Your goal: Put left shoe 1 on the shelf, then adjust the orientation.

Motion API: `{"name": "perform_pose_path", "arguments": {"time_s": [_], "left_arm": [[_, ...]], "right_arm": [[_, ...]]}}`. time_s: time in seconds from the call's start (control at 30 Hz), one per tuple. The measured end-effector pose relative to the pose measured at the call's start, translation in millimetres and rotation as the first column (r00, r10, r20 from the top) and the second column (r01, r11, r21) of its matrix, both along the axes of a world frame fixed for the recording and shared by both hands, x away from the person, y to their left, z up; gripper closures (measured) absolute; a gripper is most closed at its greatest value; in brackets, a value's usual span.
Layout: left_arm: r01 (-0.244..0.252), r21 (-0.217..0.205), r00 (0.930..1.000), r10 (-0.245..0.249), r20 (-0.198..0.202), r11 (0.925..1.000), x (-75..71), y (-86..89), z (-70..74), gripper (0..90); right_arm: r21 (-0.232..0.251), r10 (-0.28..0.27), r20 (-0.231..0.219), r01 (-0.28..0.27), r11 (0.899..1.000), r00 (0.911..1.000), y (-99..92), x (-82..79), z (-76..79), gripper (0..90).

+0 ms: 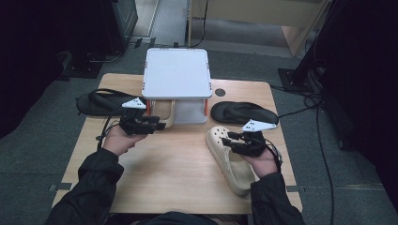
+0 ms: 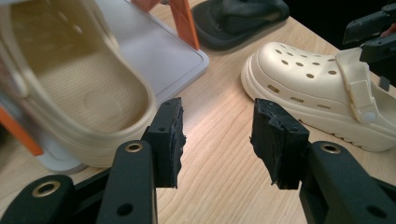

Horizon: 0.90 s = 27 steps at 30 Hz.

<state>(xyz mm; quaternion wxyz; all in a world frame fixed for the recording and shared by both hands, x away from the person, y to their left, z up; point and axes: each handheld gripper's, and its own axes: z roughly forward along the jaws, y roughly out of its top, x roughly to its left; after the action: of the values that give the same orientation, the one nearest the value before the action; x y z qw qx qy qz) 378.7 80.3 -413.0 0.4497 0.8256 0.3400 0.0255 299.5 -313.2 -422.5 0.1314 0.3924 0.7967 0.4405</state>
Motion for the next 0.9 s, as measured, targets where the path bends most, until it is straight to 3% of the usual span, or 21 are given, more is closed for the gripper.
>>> {"name": "perform_pose_path", "arguments": {"time_s": [0.17, 0.5, 0.67, 0.8, 0.9], "left_arm": [[0.017, -0.003, 0.9998, -0.017, -0.002, 0.9998, 3.7, -5.0, -1.5, 53.6], [0.029, -0.003, 0.9996, -0.029, -0.001, 0.9996, 6.2, -8.8, -3.4, 53.4], [0.027, -0.004, 0.9996, -0.027, 0.002, 0.9996, 6.0, -8.8, -3.8, 53.3], [0.029, 0.0, 0.9996, -0.029, 0.002, 0.9996, 5.6, -9.0, -4.3, 53.3], [0.032, 0.002, 0.9995, -0.032, 0.001, 0.9995, 4.9, -9.5, -5.1, 53.3]], "right_arm": [[0.005, -0.035, -0.01, 0.035, 0.999, 0.9993, -12.7, -5.6, -1.3, 56.6], [0.018, -0.044, -0.023, 0.044, 0.999, 0.9988, -31.7, -11.2, -10.4, 51.9], [-0.026, -0.053, -0.031, 0.052, 0.998, 0.9981, -38.1, -15.5, -15.1, 52.0], [0.017, -0.042, -0.045, 0.043, 0.999, 0.9981, -41.2, -13.9, -19.9, 52.2], [0.017, -0.04, -0.045, 0.041, 0.999, 0.9982, -42.7, -15.1, -20.5, 53.1]]}}
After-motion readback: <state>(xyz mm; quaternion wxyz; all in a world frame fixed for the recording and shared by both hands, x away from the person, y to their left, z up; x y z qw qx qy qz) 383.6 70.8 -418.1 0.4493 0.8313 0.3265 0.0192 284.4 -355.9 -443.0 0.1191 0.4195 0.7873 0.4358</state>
